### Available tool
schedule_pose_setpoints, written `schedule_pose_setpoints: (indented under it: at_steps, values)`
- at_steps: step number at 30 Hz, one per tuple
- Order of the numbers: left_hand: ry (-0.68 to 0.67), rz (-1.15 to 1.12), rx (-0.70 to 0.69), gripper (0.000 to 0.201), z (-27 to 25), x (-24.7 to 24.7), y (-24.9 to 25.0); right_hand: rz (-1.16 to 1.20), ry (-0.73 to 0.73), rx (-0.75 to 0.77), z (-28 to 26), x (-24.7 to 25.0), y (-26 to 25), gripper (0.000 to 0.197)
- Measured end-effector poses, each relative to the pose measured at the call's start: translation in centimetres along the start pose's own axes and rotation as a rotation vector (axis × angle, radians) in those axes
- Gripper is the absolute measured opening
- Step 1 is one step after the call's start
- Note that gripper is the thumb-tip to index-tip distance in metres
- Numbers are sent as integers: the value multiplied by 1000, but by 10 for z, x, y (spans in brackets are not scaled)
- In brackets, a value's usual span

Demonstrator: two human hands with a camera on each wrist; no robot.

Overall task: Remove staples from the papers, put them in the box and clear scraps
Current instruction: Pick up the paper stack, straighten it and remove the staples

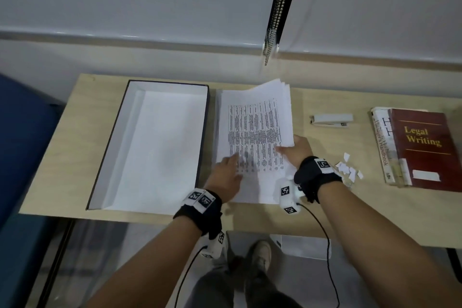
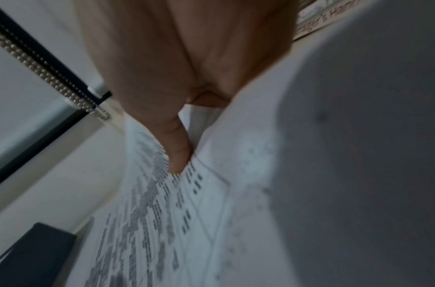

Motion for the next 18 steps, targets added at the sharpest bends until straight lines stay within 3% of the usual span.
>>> schedule_pose_setpoints:
  at_steps: [4,8,10,15,18]
  values:
    - [203,-146,52,72,16,28,1,153,-22,45,-21,32,7,36]
    - [182,-482,156,108,31,51,16,304,-44,51,-43,57,12,30]
    - [187,-658,182,111,40,60,22,380,-56,71,-50,65,6,31]
    - [304,-830,21,38,41,97,48,410,35,205,-59,79,-32,40]
    - [459,-886,-158,21,28,126,76,432,92,340,-61,81,-61,37]
Point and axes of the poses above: each hand's wrist, its own z-axis towards the middle knuckle, its own x-axis out of the back of the hand, y = z × x, the point moved 2 cm from there along z, towards the middle knuckle
